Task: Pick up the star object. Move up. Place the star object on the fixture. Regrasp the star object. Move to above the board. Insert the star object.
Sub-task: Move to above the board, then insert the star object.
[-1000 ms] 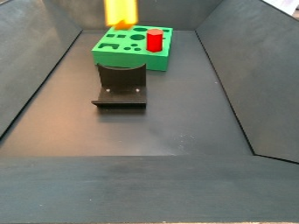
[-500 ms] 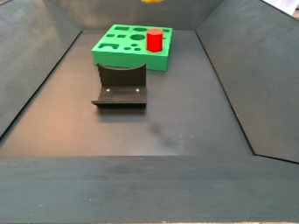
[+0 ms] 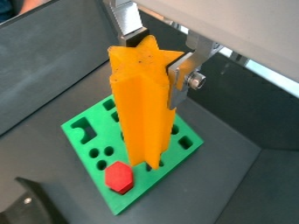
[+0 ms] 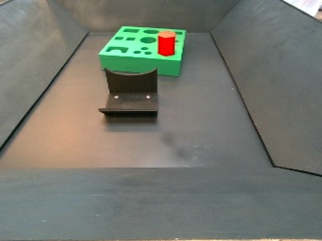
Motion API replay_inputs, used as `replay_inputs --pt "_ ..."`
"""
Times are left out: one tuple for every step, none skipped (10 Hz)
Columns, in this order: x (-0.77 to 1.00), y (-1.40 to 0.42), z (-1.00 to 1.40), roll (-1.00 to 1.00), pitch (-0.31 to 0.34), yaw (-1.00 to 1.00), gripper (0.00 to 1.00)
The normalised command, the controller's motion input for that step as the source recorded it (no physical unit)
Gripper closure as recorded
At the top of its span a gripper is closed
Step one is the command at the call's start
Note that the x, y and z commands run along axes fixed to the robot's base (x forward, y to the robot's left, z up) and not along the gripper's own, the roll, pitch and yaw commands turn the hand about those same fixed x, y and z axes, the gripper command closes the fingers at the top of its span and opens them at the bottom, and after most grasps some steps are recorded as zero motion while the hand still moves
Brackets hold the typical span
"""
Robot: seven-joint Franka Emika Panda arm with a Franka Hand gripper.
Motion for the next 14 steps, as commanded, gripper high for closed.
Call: replay_inputs --pt "-0.06 -0.02 0.02 -0.29 -0.019 -0.03 1.00" --pt "-0.07 0.00 -0.11 0.00 0.000 0.00 1.00" --pt "-0.05 -0.09 -0.36 0.00 -0.040 -0.14 1.00" --pt "0.00 -0.18 -0.49 0.00 -0.064 -0.35 1.00" --pt "0.00 -0.23 -0.57 -0.02 -0.069 -0.55 1.00" --pt "0.12 -0.23 -0.65 -0.03 -0.066 -0.67 1.00" --pt "0.13 -0.18 -0.67 0.00 -0.076 -0.76 1.00" --pt "0.09 -0.12 -0.61 0.00 -0.053 -0.89 1.00" --pt "0.00 -0.02 -0.61 0.00 -0.076 -1.00 1.00" --pt "0.00 0.00 -0.53 -0.01 -0.049 -1.00 1.00" --pt "-0.05 0.04 -0.03 0.00 0.000 -0.11 1.00" --pt "0.00 0.00 -0.19 0.00 0.000 -0.17 1.00" --pt "0.00 0.00 -0.35 0.01 -0.059 -0.95 1.00" --pt "0.00 0.00 -0.41 0.01 -0.047 -1.00 1.00"
